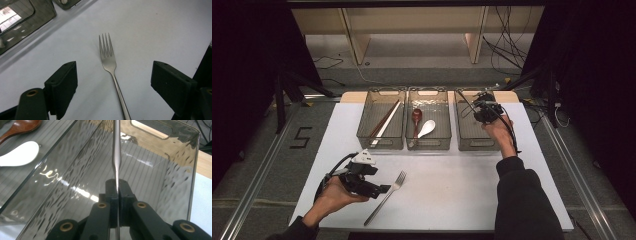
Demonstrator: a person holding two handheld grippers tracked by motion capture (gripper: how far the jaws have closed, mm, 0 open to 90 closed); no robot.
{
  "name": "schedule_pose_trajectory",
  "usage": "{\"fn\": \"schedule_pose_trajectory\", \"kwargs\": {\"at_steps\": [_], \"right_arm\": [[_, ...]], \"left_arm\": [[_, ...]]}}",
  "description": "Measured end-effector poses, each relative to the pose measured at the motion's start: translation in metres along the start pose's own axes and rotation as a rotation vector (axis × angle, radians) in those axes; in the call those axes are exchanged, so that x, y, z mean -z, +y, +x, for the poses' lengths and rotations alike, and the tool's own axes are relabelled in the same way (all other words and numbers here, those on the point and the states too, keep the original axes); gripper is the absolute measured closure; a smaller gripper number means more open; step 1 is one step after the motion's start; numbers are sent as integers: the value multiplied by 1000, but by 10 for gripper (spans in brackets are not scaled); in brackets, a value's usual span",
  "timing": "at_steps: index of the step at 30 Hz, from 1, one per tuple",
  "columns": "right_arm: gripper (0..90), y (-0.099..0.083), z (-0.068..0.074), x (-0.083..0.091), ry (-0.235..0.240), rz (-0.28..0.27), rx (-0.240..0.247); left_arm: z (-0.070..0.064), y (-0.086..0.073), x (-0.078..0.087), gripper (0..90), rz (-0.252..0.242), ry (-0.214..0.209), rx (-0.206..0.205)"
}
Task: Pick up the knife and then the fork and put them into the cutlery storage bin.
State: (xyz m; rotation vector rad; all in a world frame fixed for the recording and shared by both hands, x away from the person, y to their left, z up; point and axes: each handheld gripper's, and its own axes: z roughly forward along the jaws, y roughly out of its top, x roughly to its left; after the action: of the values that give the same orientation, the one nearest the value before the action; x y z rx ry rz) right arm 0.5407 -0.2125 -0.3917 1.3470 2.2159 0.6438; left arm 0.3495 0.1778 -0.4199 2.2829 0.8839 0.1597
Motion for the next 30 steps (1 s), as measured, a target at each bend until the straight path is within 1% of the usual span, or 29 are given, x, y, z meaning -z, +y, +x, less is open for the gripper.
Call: {"fn": "schedule_pose_trajectory", "kwargs": {"at_steps": [5,7,8,9,10,11,14,17,20,22,23,25,27,29,30], "right_arm": [[887,1,0,-5,-19,17,-9],[880,1,0,-7,-28,22,-23],[853,1,0,-8,-30,22,-23],[782,1,0,-8,-32,0,-18],[712,2,0,-6,-32,-28,-27],[684,4,0,-4,-21,-47,-37],[639,10,2,3,-13,-71,-16],[600,12,4,9,-9,-90,-10],[567,11,5,11,8,-91,-2],[546,10,5,13,19,-84,15],[547,10,5,14,18,-84,18],[550,9,5,17,34,-83,23],[533,8,4,20,39,-83,30],[519,7,2,22,61,-68,27],[517,6,2,23,55,-63,35]], "left_arm": [[0,0,0,208,-2,2,5],[0,0,0,209,-2,0,5],[0,0,0,209,2,-1,1],[0,0,-1,209,2,-1,1],[0,0,-1,209,2,-2,3],[0,0,-1,209,2,-2,3],[0,0,-1,209,3,-2,1],[1,-1,-2,209,11,-3,1],[2,-1,-2,209,17,-1,5],[2,-1,-2,209,17,-1,5],[2,-1,-2,209,17,-1,5],[2,-1,-2,209,17,0,6],[2,-1,-2,209,18,0,6],[2,-1,-2,209,18,0,6],[2,-1,-2,209,18,0,5]]}}
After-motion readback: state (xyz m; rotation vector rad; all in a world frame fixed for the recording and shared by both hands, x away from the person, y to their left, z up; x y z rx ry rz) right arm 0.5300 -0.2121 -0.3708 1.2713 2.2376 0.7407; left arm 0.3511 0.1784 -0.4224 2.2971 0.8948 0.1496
